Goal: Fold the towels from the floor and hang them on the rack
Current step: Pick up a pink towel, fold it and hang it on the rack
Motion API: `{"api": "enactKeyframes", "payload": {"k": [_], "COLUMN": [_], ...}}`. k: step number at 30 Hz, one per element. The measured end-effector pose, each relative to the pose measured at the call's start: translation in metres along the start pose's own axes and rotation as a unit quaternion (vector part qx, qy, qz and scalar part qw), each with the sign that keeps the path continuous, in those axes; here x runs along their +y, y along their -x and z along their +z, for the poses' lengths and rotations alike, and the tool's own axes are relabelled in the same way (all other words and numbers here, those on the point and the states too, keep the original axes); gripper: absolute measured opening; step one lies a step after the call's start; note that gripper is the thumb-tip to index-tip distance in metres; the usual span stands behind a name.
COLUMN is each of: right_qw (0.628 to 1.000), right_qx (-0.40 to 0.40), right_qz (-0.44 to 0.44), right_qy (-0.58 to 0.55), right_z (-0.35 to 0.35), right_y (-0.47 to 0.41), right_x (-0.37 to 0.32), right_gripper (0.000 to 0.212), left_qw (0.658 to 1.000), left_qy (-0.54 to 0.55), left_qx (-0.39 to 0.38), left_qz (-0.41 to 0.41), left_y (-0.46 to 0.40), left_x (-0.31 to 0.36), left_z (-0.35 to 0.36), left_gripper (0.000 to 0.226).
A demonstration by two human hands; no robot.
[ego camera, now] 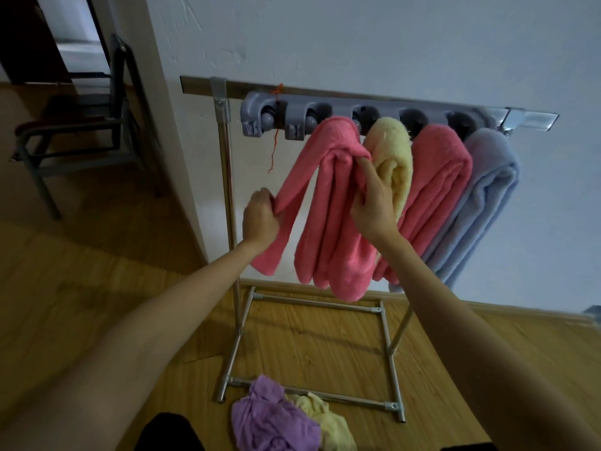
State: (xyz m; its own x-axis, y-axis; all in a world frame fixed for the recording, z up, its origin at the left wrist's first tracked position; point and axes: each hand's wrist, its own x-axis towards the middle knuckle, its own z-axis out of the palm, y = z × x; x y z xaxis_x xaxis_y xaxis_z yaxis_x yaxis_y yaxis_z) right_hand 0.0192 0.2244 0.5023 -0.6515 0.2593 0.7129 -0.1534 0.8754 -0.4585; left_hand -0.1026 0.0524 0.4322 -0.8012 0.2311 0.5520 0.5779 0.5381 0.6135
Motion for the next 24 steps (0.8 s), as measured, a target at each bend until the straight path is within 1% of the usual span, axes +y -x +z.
{"api": "enactKeyframes", "payload": {"k": [2, 5, 7, 9, 12, 14, 17, 19, 21, 24], "right_qw": [1.0, 1.0, 0.999, 0.999, 0.999, 0.999, 0.999, 0.999, 0.998, 0.998], "right_qx": [-0.009, -0.004, -0.005, -0.016, -0.026, -0.02, -0.017, -0.025, -0.035, -0.041], "right_qz": [0.001, -0.013, -0.02, -0.023, -0.025, -0.031, -0.026, -0.026, -0.027, -0.028], "right_qy": [-0.008, -0.021, -0.025, -0.025, -0.022, -0.019, -0.026, -0.032, -0.039, -0.044], "right_z": [0.001, -0.002, -0.004, -0.004, -0.007, -0.01, -0.013, -0.015, -0.015, -0.014], "right_y": [0.001, 0.004, 0.004, 0.004, 0.003, 0.004, 0.003, 0.002, 0.002, 0.003], "right_x": [0.002, -0.001, -0.003, -0.002, 0.002, 0.001, 0.001, 0.001, 0.002, 0.003], "right_gripper": [0.065, 0.061, 0.061, 0.062, 0.063, 0.064, 0.065, 0.066, 0.066, 0.065], "left_qw": [0.998, 0.988, 0.975, 0.961, 0.95, 0.951, 0.968, 0.98, 0.986, 0.989], "left_qy": [0.034, 0.082, 0.125, 0.176, 0.239, 0.247, 0.197, 0.156, 0.124, 0.085], "left_qx": [-0.046, -0.13, -0.182, -0.213, -0.192, -0.174, -0.149, -0.124, -0.116, -0.12], "left_qz": [0.021, 0.02, 0.014, -0.008, -0.055, -0.065, -0.039, -0.017, 0.001, -0.009], "left_y": [0.008, 0.02, 0.028, 0.036, 0.04, 0.039, 0.038, 0.037, 0.036, 0.036], "left_x": [0.006, 0.014, 0.018, 0.024, 0.035, 0.047, 0.061, 0.064, 0.064, 0.065], "left_z": [0.005, 0.013, 0.016, 0.018, 0.02, 0.019, 0.02, 0.023, 0.028, 0.038], "left_gripper": [0.017, 0.012, 0.022, 0.029, 0.03, 0.035, 0.047, 0.048, 0.052, 0.048]}}
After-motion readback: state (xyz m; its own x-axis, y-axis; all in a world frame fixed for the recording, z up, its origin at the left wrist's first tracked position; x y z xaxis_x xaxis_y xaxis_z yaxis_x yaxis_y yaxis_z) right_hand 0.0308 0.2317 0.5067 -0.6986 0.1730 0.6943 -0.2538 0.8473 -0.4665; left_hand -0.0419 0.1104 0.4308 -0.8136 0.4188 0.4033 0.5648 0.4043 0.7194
